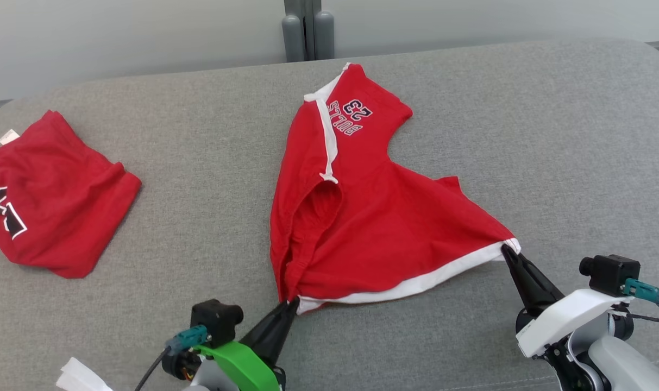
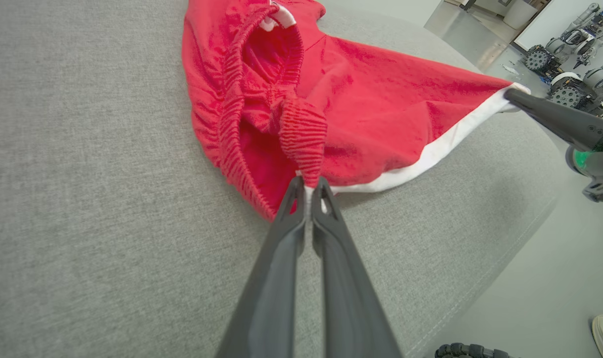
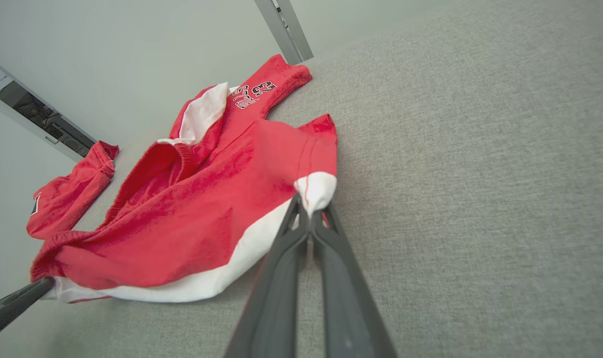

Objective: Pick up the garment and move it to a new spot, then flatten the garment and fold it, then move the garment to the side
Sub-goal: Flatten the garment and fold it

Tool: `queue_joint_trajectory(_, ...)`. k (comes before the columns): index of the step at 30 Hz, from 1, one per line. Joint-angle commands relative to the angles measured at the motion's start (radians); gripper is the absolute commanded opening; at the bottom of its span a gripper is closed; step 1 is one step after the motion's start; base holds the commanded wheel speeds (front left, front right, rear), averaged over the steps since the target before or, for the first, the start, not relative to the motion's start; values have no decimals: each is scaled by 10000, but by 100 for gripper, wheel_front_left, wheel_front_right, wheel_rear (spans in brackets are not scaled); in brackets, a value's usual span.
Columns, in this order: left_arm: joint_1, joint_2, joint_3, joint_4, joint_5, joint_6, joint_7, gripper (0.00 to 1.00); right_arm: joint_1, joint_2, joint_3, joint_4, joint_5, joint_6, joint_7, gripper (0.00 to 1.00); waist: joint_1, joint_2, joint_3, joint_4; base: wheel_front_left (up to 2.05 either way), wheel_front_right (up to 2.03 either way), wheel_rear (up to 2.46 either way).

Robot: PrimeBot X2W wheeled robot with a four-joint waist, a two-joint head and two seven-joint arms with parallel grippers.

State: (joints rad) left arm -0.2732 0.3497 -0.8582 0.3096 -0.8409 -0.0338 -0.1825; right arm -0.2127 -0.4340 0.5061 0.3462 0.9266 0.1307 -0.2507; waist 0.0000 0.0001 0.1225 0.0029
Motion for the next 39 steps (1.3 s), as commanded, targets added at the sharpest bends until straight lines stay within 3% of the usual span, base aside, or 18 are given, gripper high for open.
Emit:
queue_joint_trajectory(1,226,47,-67,-179,-98,-7,96,0,196,58,-209,-153,-93,3,61,0,0,-1,-169,-67,0,0,0)
queue_joint_trajectory(12,406,-210,-291,-1959,-998,-311,1017,0,261,513,-1611,-1363,-1030,3,1079,0,0,-1,-563,-130,0,0,0)
queue_joint_trajectory(22,-1066,86,912,-2931,-1610,-213,1286,0,-1164,837,-2360,-1642,-1263,3,2002,0,0,-1,-487,44,0,0,0)
queue_joint_trajectory(30,-4493,-60,2656,-1969,-2955,-652,2048,0,-5002,1429,-2786,97,-837,3,2955,0,0,-1,858,122,0,0,0)
queue_joint_trajectory(34,-6929,-172,3217,-590,-2925,-796,2208,0,-7669,1720,-3180,1706,-785,3,3357,0,0,-1,1788,193,0,0,0)
queue_joint_trajectory(39,-9844,-573,3560,1445,-2682,-913,1928,0,-10873,2028,-3130,3746,-1479,3,3109,0,0,-1,2687,224,0,0,0)
